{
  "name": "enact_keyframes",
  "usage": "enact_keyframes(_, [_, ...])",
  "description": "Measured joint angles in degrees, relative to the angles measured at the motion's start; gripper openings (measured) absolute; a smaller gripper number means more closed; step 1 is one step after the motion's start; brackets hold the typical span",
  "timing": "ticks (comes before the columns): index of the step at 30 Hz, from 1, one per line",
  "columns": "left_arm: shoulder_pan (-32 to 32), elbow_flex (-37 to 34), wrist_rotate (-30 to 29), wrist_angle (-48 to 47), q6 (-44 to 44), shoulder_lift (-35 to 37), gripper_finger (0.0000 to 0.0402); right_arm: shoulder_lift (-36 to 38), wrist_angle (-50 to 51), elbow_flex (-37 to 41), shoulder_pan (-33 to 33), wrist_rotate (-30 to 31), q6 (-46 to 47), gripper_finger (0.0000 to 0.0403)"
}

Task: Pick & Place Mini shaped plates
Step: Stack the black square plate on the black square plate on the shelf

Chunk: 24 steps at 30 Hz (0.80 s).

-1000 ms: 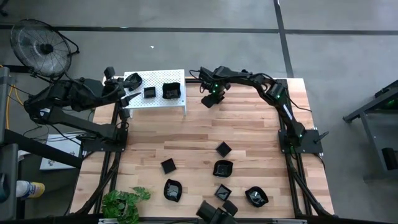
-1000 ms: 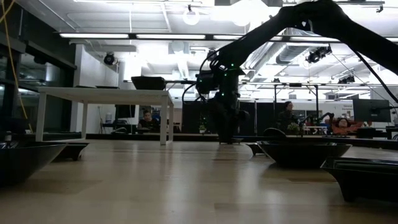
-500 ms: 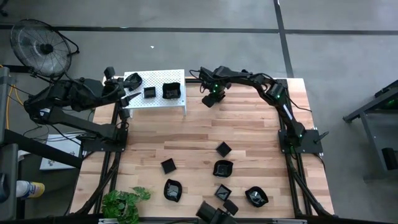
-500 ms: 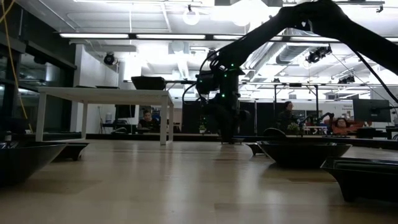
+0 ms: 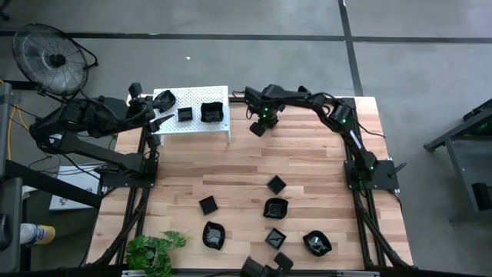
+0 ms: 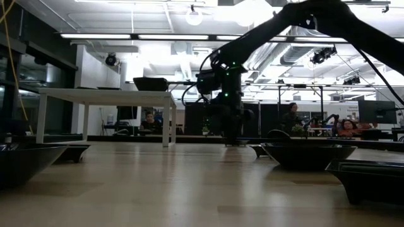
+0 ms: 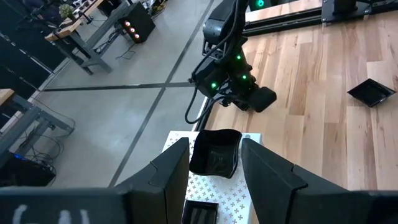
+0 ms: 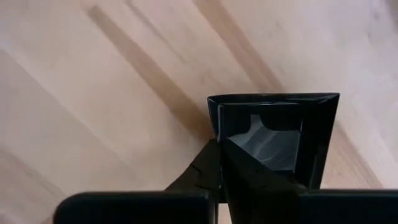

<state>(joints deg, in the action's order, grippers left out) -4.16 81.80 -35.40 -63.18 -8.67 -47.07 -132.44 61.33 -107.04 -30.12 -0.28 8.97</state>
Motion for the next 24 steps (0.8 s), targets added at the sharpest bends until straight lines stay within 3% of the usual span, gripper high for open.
enact_keyframes(11, [0.0,0.0,0.1,0.0,0.0,0.0,0.0143,3.2,3.8,0.0,2.5,0.8,-0.1,0.0])
enact_keyframes(24, [0.0,0.0,0.3,-0.2,-0.1,0.0,0.0143,14.1,10.4,-0.1,5.7,2.4,-2.8,0.0])
